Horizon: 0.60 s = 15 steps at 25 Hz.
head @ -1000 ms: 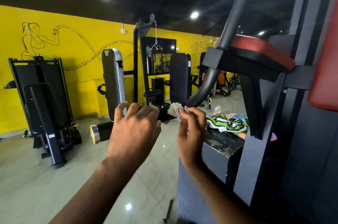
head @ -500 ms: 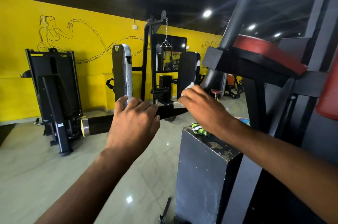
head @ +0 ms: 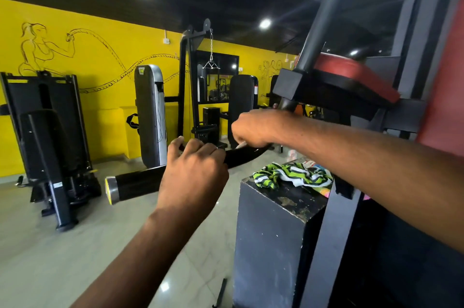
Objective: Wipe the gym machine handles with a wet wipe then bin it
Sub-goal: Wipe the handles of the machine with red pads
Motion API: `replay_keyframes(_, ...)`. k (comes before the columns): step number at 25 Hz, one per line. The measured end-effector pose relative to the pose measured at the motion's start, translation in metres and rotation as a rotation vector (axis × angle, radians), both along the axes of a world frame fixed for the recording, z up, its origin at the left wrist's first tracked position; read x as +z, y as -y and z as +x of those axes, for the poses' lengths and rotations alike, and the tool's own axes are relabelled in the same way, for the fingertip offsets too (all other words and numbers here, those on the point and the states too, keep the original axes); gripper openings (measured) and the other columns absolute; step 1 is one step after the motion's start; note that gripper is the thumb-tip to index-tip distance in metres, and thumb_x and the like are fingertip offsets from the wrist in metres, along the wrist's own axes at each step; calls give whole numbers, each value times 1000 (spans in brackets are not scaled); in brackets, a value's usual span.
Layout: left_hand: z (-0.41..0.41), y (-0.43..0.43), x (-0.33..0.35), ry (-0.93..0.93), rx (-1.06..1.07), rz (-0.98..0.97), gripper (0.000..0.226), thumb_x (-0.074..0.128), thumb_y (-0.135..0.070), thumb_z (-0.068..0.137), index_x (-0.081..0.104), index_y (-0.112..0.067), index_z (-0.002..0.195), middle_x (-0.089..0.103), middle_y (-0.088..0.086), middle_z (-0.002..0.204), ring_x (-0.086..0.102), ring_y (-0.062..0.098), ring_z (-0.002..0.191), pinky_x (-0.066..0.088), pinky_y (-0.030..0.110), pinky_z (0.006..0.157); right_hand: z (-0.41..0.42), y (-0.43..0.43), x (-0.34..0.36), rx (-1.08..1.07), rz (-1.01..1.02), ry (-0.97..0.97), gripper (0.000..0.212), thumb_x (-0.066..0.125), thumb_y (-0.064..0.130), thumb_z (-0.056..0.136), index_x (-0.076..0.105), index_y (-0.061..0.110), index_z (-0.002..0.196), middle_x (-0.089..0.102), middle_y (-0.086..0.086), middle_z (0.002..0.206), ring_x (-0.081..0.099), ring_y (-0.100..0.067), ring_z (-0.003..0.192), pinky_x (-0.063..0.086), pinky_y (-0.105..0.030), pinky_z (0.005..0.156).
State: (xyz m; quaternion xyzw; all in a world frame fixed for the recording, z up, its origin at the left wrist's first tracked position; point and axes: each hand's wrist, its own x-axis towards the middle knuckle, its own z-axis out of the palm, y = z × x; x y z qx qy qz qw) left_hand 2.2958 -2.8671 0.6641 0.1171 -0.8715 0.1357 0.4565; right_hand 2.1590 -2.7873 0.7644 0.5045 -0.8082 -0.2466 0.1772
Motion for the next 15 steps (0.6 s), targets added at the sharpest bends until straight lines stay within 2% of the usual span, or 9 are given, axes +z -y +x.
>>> replay_keyframes(2,0,1,0,4,-3,1,5,70,-21,81,72,-20,85,71,1,85,62,28,90,44,51,95,2,0,0,43,-1,-23,16,55,3,89,67,11,96,66,-5,89,63,-23,82,56,-36,68)
replay_keyframes(5,-4,2,1,8,-17,17,7,69,-23,82,71,-20,88,71,2,87,62,28,90,44,50,94,-1,-15,-4,50,-88,-255,14,60,7,91,65,7,104,66,-9,101,58,-26,100,55,-41,82)
replay_keyframes(7,-8,0,1,14,-18,16,7,68,-25,82,71,-21,88,71,1,88,62,27,92,42,49,94,-5,-30,-21,165,-212,-356,16,53,6,91,66,8,100,61,-10,101,53,-26,102,54,-37,79)
replay_keyframes(9,-11,-2,1,23,-20,12,9,67,-28,84,71,-22,90,71,0,90,62,26,94,40,49,95,-8,-46,-49,307,-391,-365,34,34,4,87,67,10,95,56,-10,101,51,-27,101,54,-36,71)
replay_keyframes(10,-12,-2,1,23,-25,13,11,66,-30,85,71,-22,91,71,0,91,62,26,95,39,49,95,-10,-52,-64,321,-527,-350,40,30,5,84,67,9,98,55,-11,104,51,-28,101,55,-38,71)
replay_keyframes(12,-12,-1,2,18,-27,18,12,67,-31,84,71,-22,91,72,-1,91,63,26,94,40,50,95,-14,-54,-98,275,-863,-283,36,42,2,86,67,8,111,57,-12,110,55,-28,100,58,-39,72)
replay_keyframes(14,-13,-3,2,17,-15,14,13,70,-30,82,72,-21,89,72,0,88,63,26,91,41,50,94,-14,-44,-129,266,-1276,-64,31,59,7,88,66,11,119,60,-8,107,60,-22,93,57,-32,72)
replay_keyframes(15,-14,-3,2,18,-11,11,12,70,-30,81,72,-20,89,72,0,87,63,26,91,42,50,93,-8,-34,-141,269,-1547,133,28,63,10,89,67,13,117,63,-4,102,62,-19,87,54,-29,69)
